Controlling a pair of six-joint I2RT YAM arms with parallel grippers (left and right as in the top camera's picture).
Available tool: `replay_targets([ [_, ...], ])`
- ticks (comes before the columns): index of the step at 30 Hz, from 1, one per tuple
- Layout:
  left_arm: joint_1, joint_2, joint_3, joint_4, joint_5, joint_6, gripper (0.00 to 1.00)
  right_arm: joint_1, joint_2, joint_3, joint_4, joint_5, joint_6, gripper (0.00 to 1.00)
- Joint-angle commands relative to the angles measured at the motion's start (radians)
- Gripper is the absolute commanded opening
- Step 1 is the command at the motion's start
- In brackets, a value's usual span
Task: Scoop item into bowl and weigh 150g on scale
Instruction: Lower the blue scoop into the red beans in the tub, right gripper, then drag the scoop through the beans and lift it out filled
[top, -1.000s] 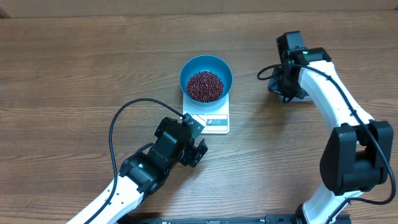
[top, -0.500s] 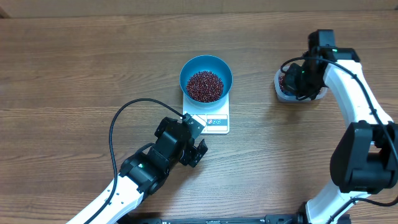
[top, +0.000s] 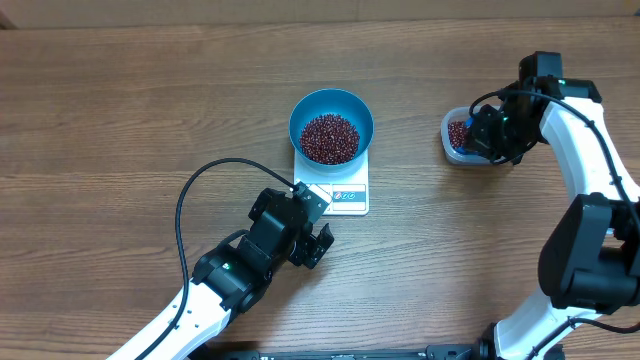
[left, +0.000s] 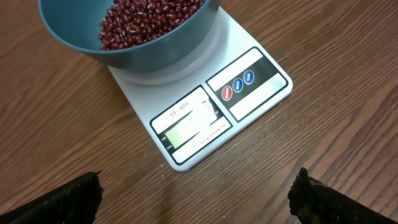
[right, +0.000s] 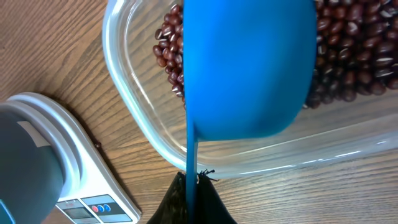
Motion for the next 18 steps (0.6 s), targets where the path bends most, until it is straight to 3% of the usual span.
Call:
replay_targets([
  [1, 0.004, -0.01, -0.006, 0.001, 0.0, 0.011, 0.99, -0.035, -0.032, 0.03, 0.002, -0.017, -0.014, 0.04],
  [10, 0.004, -0.01, -0.006, 0.001, 0.001, 0.011, 1.0, -0.103, -0.077, 0.03, 0.008, -0.197, -0.04, 0.04],
  [18, 0.004, -0.01, -0.006, 0.001, 0.0, 0.011, 0.99, -0.134, -0.104, 0.03, 0.006, -0.226, -0.047, 0.04],
])
